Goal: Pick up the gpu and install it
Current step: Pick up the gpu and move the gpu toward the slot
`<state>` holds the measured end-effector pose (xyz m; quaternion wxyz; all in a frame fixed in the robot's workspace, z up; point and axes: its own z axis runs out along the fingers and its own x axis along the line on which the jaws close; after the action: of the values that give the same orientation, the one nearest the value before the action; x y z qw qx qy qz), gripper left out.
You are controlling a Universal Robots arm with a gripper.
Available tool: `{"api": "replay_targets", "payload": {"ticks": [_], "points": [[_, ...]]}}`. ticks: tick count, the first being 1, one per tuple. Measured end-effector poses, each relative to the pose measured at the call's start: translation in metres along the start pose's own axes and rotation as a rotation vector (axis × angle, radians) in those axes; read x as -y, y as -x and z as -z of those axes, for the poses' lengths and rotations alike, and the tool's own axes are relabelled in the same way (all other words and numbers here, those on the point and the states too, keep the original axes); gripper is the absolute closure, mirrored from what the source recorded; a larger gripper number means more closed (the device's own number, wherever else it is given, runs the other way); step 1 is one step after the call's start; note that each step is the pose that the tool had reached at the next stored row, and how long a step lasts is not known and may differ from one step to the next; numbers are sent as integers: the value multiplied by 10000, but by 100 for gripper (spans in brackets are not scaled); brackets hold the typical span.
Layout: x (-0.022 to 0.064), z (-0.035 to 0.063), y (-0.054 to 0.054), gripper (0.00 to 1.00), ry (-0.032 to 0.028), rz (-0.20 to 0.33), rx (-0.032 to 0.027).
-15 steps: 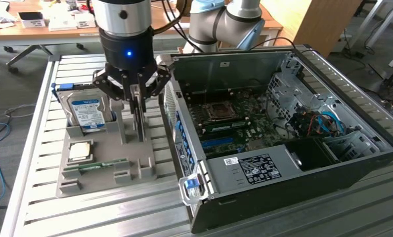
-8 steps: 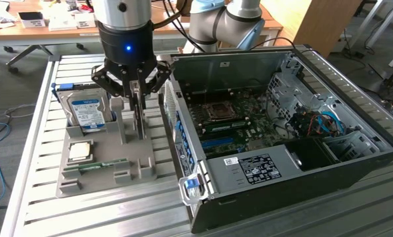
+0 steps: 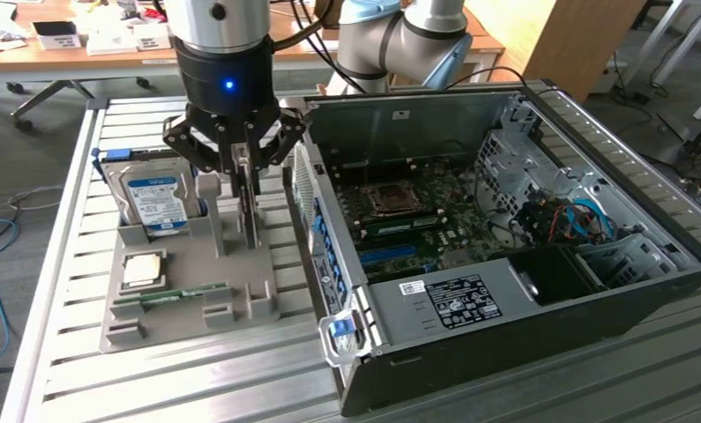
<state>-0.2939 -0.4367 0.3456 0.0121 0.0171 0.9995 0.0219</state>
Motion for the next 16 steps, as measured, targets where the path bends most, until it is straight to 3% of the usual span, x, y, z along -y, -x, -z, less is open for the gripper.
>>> {"api": "replay_targets", "payload": {"ticks": [6,16], "points": [[-2,39,1,73,-1,0,-1],[-10,216,6,73,-1,0,-1]]}}
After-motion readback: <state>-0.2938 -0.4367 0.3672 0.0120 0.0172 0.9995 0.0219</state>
